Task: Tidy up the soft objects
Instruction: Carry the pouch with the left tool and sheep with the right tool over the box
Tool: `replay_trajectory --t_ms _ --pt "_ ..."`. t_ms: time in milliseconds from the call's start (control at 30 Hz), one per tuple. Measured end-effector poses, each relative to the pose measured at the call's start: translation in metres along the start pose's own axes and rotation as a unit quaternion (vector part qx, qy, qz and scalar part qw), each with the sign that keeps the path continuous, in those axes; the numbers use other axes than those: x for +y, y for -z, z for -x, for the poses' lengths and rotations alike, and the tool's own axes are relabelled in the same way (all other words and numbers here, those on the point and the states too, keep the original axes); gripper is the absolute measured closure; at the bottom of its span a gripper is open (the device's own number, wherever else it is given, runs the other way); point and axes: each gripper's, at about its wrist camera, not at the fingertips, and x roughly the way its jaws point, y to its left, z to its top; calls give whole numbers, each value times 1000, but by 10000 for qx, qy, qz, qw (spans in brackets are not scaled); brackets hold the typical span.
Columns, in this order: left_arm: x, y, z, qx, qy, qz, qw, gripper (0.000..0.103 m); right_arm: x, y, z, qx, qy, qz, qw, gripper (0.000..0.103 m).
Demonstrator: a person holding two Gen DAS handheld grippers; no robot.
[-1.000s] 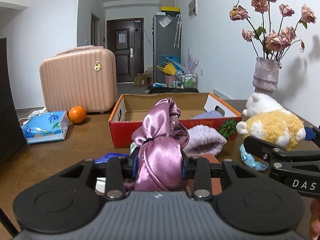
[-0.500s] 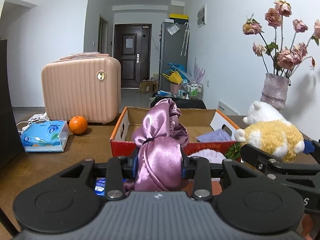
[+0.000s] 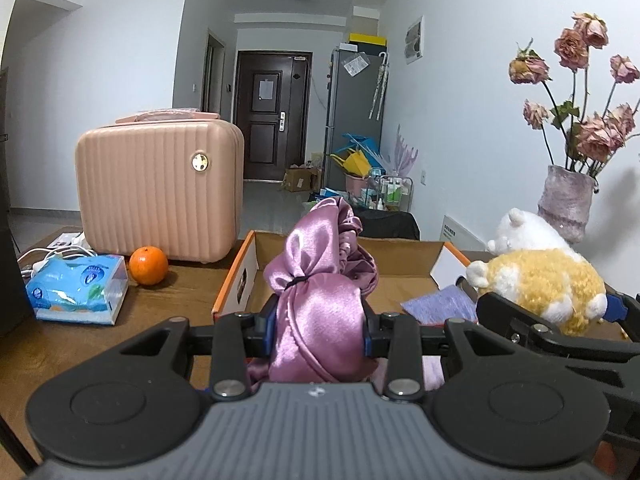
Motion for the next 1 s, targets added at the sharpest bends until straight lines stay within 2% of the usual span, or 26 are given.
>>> replay_trajectory --t_ms 567,1000 --pt "0 -27 -50 -122 -77 119 9998 66 -12 -15 -51 7 32 -120 9999 8" --pt "5 -34 -89 36 -150 199 9997 66 -16 -17 -98 147 108 -166 9997 8"
